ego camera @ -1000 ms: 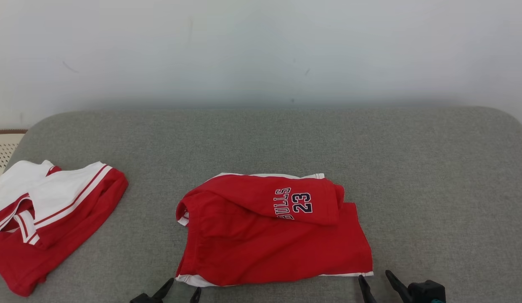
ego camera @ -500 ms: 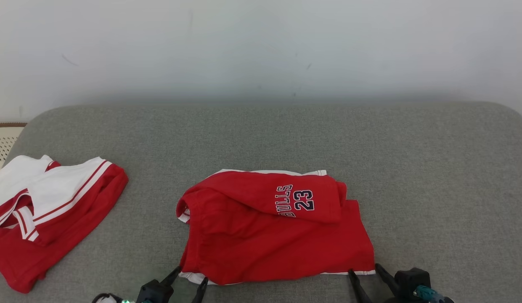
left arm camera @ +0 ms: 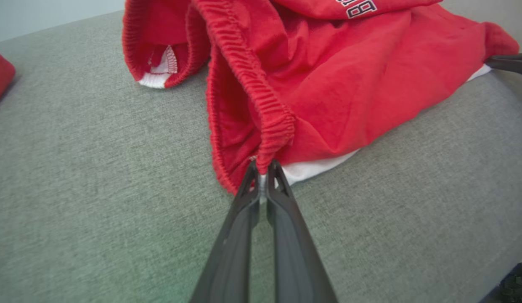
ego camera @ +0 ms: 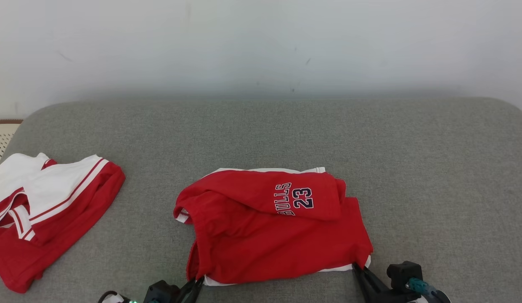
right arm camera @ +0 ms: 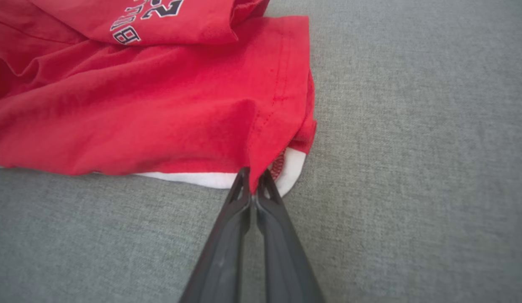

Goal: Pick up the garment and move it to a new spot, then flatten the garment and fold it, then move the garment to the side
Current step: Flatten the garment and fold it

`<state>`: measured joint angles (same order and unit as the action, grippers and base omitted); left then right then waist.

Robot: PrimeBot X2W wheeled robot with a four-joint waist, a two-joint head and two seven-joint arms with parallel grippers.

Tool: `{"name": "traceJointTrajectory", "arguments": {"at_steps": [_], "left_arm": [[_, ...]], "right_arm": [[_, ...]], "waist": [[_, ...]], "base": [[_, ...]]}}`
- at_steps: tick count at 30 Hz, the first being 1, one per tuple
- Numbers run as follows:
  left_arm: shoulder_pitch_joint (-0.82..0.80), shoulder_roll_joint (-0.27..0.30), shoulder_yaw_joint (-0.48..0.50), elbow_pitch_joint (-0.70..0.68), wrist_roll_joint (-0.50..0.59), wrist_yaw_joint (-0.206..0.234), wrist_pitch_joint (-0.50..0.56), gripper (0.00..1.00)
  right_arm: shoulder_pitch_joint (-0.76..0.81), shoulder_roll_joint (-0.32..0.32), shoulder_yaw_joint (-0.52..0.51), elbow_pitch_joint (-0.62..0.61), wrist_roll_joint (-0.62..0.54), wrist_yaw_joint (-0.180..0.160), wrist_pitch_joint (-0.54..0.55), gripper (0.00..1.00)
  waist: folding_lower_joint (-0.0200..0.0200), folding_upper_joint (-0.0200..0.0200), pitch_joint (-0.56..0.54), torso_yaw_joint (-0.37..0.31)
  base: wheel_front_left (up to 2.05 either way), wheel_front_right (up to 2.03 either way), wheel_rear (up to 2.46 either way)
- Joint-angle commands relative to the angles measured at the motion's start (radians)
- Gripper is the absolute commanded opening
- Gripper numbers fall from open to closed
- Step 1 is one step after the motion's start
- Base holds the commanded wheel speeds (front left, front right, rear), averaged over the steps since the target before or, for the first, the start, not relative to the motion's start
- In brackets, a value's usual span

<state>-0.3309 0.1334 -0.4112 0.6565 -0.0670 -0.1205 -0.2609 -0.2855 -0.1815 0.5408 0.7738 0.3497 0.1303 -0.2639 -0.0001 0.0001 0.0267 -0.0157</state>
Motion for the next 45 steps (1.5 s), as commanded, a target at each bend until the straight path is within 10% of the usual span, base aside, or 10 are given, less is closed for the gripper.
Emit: {"name": "traceJointTrajectory", "arguments": {"at_steps": [1, 15, 26, 45], "left_arm": [[0.006, -0.001, -0.002, -0.007, -0.003, 0.001, -0.006, 0.0], [0.022, 0.029, 0.038, -0.205, -0.067, -0.003, -0.006, 0.0], [-0.279, 0.133, -0.037, -0.252, -0.143, -0.008, 0.048, 0.0], [-1.154, 0.152, -0.152, 0.026, -0.485, -0.009, 0.149, 0.0]], "right_arm": [[-0.016, 0.007, 0.003, 0.001, 0.006, 0.001, -0.001, 0.0], [0.032, -0.074, 0.041, -0.207, 0.205, 0.001, -0.001, 0.0], [-0.217, -0.147, 0.086, -0.322, 0.355, 0.001, 0.087, 0.0], [-1.121, -0.028, 0.003, 0.064, 0.652, 0.001, 0.163, 0.0]], "waist": [[0.0001, -0.0001, 0.002, 0.0], [0.0001, -0.0001, -0.025, 0.006], [0.0001, -0.0001, 0.062, -0.047], [0.0001, -0.0001, 0.293, -0.163]], "base": [[0.0, 0.0, 0.0], [0.0, 0.0, 0.0], [0.0, 0.0, 0.0], [0.0, 0.0, 0.0]]}}
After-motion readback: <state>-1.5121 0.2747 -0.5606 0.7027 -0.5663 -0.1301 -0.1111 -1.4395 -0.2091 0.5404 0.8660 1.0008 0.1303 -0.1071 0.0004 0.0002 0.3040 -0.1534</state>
